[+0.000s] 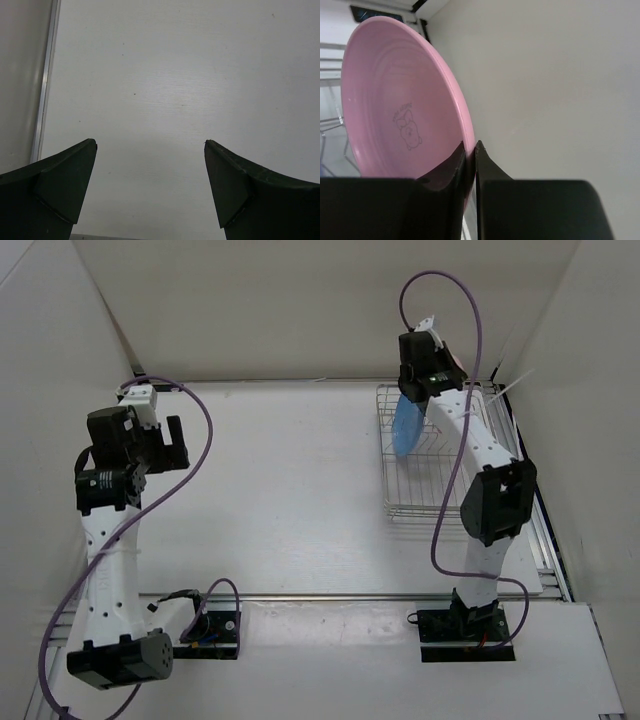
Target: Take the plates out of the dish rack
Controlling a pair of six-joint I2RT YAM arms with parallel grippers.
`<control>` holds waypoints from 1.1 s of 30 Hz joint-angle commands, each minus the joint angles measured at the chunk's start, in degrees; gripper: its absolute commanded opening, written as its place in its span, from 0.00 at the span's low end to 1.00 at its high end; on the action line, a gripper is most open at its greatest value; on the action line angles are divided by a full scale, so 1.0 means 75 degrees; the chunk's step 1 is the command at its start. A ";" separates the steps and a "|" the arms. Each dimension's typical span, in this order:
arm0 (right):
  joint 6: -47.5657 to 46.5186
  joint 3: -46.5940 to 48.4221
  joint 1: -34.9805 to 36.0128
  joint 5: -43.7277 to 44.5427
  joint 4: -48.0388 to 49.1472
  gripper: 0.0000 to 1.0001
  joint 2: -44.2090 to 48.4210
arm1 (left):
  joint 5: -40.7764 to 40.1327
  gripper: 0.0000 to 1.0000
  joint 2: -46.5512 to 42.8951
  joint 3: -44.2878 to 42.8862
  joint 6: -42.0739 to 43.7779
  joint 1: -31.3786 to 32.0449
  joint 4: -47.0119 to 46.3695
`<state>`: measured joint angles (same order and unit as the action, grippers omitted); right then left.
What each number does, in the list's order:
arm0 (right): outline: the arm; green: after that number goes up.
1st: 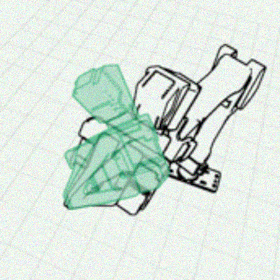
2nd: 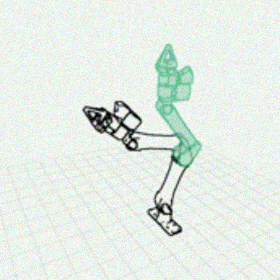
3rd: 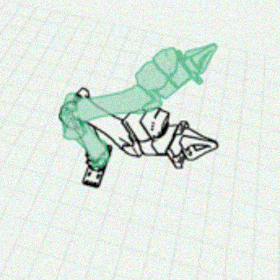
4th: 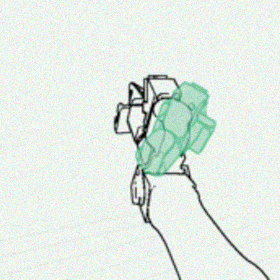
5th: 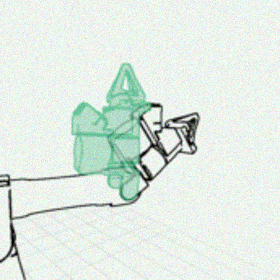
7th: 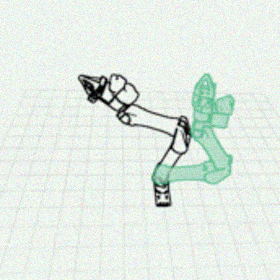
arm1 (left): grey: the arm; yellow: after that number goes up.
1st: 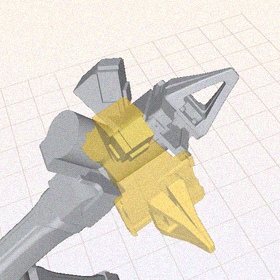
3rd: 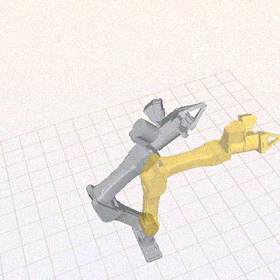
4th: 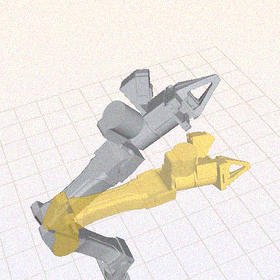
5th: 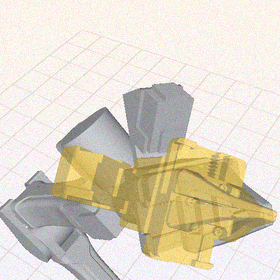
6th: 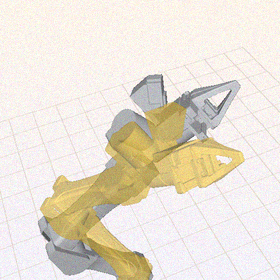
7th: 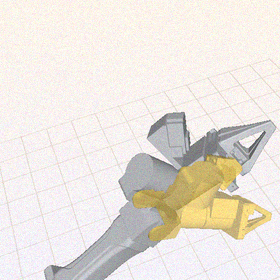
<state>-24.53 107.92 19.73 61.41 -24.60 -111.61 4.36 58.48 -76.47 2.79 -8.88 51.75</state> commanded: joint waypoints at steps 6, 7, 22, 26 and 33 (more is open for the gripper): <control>-0.0153 -0.0058 0.0007 0.0322 0.0540 0.00 0.2212 | 0.0798 1.00 0.0968 -0.0257 0.0179 0.0048 -0.0325; 0.0070 0.0094 0.0007 0.0019 -0.0228 0.00 0.2364 | 0.0999 1.00 0.1189 -0.0582 0.0179 0.0129 -0.0325; 0.1220 -0.1381 0.0007 -0.8818 -0.2919 0.00 0.5272 | 0.3613 1.00 0.4811 -0.5096 0.1210 0.5191 0.0999; 0.1220 -0.1183 0.0007 -0.9663 -0.3130 0.00 0.5272 | 0.3848 1.00 0.5373 -0.5670 0.1140 0.5848 0.0905; 0.1150 -0.1112 0.0007 -0.9840 -0.3318 0.00 0.5202 | 0.3509 0.98 0.5890 -0.6374 0.1058 0.6305 0.0823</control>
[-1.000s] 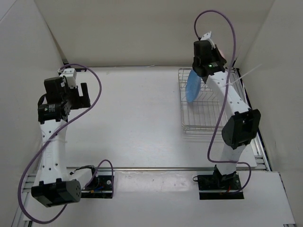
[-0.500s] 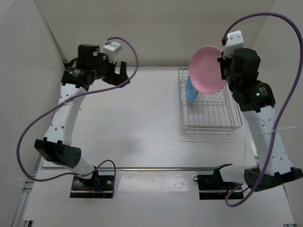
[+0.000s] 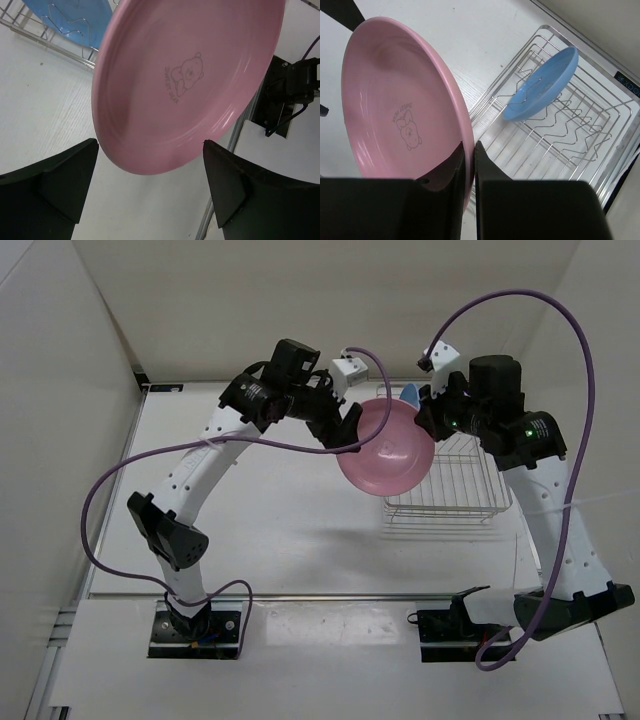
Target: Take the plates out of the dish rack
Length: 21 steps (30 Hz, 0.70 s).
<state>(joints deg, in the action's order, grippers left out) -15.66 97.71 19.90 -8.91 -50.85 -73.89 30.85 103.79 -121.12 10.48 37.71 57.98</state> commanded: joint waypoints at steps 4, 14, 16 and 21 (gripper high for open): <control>-0.0033 0.0249 -0.0017 -0.0535 0.0182 0.00 0.0172 | -0.0292 0.87 -0.0081 -0.0421 0.0032 0.0093 -0.0089; -0.0103 0.0109 -0.0017 -0.0429 0.0112 0.00 0.0383 | -0.0563 0.43 -0.0010 -0.0503 0.0032 0.0093 -0.0171; -0.0103 0.0109 -0.0017 -0.0430 0.0112 0.00 0.0383 | -0.0563 0.26 0.0059 -0.0503 0.0032 0.0093 -0.0242; -0.0103 0.0109 -0.0017 -0.0605 0.0112 0.00 0.0453 | -0.0563 0.20 0.0142 -0.0503 -0.0119 0.0093 -0.0242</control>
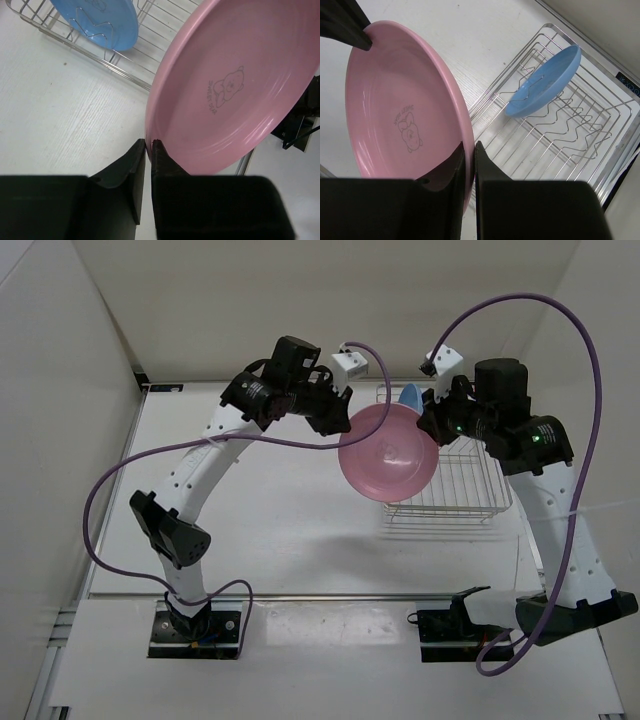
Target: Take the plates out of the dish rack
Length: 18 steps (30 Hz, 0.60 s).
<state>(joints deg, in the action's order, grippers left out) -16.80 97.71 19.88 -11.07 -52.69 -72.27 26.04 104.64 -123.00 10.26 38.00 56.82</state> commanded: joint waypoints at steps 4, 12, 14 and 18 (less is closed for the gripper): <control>0.0048 0.0109 -0.0014 -0.0399 0.0287 0.00 0.0238 | 0.0149 0.23 0.0181 -0.0252 -0.0091 0.0055 -0.0087; 0.0188 0.0109 -0.0014 -0.0633 0.0287 0.00 0.0308 | -0.0238 0.11 0.0321 -0.0252 -0.0278 0.0336 -0.0240; 0.0189 0.0109 -0.0014 -0.0715 0.0287 0.00 0.0308 | -0.0459 0.11 0.0391 -0.0252 -0.0278 0.0430 -0.0344; 0.0189 -0.0137 -0.0014 -0.0623 0.0287 0.12 0.0459 | -0.1419 0.11 0.0311 0.0086 -0.0944 0.0523 -0.0766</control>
<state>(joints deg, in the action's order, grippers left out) -16.84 97.21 18.98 -10.26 -54.22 -71.77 20.23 107.42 -123.28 6.24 40.62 54.78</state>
